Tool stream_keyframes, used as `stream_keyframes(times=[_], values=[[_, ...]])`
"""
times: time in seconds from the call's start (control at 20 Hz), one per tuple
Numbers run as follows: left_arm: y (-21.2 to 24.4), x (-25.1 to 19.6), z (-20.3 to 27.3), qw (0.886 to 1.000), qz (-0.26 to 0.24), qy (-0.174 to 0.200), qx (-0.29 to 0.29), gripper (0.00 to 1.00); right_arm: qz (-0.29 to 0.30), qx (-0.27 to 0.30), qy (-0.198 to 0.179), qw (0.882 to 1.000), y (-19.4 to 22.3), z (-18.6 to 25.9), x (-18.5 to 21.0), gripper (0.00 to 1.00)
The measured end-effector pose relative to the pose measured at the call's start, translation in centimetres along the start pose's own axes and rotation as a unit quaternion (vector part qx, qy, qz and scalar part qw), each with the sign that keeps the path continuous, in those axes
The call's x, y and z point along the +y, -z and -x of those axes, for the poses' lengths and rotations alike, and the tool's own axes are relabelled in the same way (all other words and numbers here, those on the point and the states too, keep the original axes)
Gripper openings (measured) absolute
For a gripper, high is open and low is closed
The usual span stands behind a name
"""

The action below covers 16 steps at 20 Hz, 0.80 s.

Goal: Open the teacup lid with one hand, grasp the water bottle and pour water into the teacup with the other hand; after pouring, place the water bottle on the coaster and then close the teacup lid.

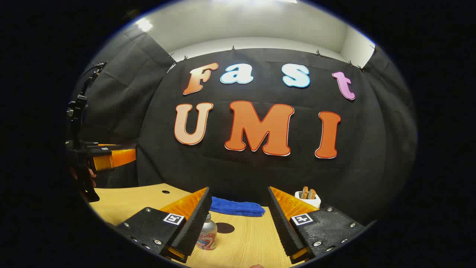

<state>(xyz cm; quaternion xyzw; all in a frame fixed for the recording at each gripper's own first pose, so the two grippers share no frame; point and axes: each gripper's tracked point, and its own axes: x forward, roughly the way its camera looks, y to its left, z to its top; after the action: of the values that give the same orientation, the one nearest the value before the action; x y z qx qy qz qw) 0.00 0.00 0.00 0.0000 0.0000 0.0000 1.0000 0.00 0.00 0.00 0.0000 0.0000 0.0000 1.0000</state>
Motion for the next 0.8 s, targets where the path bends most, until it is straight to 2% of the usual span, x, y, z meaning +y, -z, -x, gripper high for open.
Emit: stream_keyframes(times=[0.15,0.2,0.45,0.55,0.6,0.65,0.8], values=[[0.6,-0.2,-0.6,1.000,0.004,0.004,0.006,0.94,-0.004,0.006,-0.004,1.000,0.7,-0.4,0.2,0.89],[0.8,-0.3,-0.7,1.000,0.005,0.005,0.009,0.97,-0.005,0.008,-0.004,1.000,0.8,-0.7,0.1,0.89],[1.3,-0.8,-1.2,1.000,0.007,0.012,0.015,1.00,-0.009,0.015,0.001,1.000,1.6,-1.1,-0.5,0.91],[1.2,-1.0,-1.4,1.000,0.003,0.012,0.015,1.00,-0.014,0.014,-0.005,1.000,1.3,-1.4,-0.3,0.95],[1.3,-1.0,-1.5,1.000,0.002,0.012,0.015,0.97,-0.017,0.012,-0.006,1.000,1.2,-1.3,-0.4,0.95],[1.3,-1.1,-1.5,1.000,0.002,0.012,0.015,1.00,-0.019,0.009,-0.008,1.000,1.0,-1.4,-0.4,0.95],[1.6,-1.1,-1.7,1.000,0.002,0.012,0.019,0.98,-0.022,0.008,-0.011,1.000,0.9,-1.7,-0.3,0.96]])
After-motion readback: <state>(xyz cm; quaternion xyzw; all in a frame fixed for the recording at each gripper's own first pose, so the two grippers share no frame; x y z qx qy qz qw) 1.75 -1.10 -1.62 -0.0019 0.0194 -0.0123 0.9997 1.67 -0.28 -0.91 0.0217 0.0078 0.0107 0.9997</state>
